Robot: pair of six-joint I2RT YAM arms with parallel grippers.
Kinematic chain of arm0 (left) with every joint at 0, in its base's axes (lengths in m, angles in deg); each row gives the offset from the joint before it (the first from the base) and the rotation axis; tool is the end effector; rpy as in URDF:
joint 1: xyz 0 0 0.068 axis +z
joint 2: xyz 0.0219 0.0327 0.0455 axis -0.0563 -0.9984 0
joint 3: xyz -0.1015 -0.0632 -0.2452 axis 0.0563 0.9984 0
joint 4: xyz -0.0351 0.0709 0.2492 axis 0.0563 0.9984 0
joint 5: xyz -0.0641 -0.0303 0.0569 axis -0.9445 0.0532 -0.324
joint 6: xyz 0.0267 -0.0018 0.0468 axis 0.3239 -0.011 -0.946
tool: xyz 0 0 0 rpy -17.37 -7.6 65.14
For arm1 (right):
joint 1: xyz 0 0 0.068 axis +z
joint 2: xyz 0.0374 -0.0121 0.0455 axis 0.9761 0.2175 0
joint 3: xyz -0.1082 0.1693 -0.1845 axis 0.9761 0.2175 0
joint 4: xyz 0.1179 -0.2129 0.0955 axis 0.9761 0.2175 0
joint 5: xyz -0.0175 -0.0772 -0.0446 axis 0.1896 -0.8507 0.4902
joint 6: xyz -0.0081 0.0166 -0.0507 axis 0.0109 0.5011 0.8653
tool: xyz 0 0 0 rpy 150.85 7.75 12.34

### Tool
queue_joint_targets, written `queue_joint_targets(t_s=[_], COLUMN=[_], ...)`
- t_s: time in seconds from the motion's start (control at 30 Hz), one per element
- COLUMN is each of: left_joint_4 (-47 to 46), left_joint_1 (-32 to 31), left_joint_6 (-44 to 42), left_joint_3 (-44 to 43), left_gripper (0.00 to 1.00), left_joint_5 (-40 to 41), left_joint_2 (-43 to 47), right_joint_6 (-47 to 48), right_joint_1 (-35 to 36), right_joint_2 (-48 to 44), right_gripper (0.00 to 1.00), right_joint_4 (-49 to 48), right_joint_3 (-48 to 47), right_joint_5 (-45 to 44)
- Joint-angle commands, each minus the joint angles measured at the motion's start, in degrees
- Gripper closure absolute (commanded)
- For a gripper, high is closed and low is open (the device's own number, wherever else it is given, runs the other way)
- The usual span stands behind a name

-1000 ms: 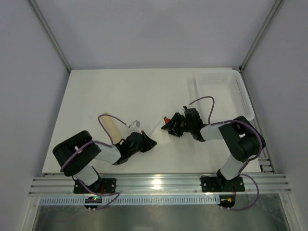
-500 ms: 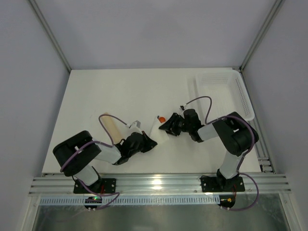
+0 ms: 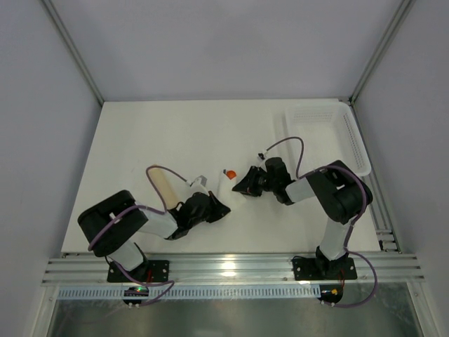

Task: Place the utensils on the paper napkin and roll it up
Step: Roll the napkin at the center of the board, then pick up the utensils from the center of the board.

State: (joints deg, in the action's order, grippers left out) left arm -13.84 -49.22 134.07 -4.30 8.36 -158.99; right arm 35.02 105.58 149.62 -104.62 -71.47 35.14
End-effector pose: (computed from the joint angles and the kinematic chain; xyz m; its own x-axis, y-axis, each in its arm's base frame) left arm 0.1611 -0.2015 0.1111 -0.7830 -0.4766 -0.3998 -0.0171 0.6589 -0.7521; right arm 0.2725 0.1649 0.1001 -0.9036 0.2971 -0.3085 -0.0879 0.5764 0.8124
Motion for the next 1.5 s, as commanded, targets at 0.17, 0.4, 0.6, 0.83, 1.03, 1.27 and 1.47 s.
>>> queue_joint_targets(t_s=[0.17,0.4,0.6,0.83,1.03,1.27,1.47], left_joint_4=[4.99,10.09,21.92,32.32,39.88,29.80,16.61], left_joint_1=[-0.38,-0.38,-0.29,-0.03,7.26,17.10,18.61], left_joint_6=[-3.92,-7.69,-11.12,-15.08,-18.94,-21.15,-19.83], left_joint_3=[0.10,-0.69,-3.06,-6.84,-10.80,-6.42,-3.33], left_gripper=[1.00,0.91,0.58,0.32,0.28,0.25,0.23], left_joint_5=[0.14,1.63,5.59,8.31,1.04,-13.11,-22.44], left_joint_2=[-0.76,4.86,13.47,23.32,24.30,20.69,14.64], right_joint_6=[6.20,7.43,8.22,9.01,10.06,9.36,8.84], right_joint_1=[0.60,0.51,0.51,0.51,0.51,0.51,0.51], right_joint_2=[0.37,-0.60,-2.35,-4.11,-7.97,-10.88,-11.58], right_gripper=[0.96,0.96,0.96,0.96,0.96,0.97,0.97], right_joint_4=[7.62,7.80,5.87,4.90,5.86,7.97,7.10], right_joint_3=[-0.51,-0.86,0.11,0.46,0.99,0.98,2.04], right_joint_5=[-1.64,-1.11,-0.59,-0.06,0.82,3.63,5.30])
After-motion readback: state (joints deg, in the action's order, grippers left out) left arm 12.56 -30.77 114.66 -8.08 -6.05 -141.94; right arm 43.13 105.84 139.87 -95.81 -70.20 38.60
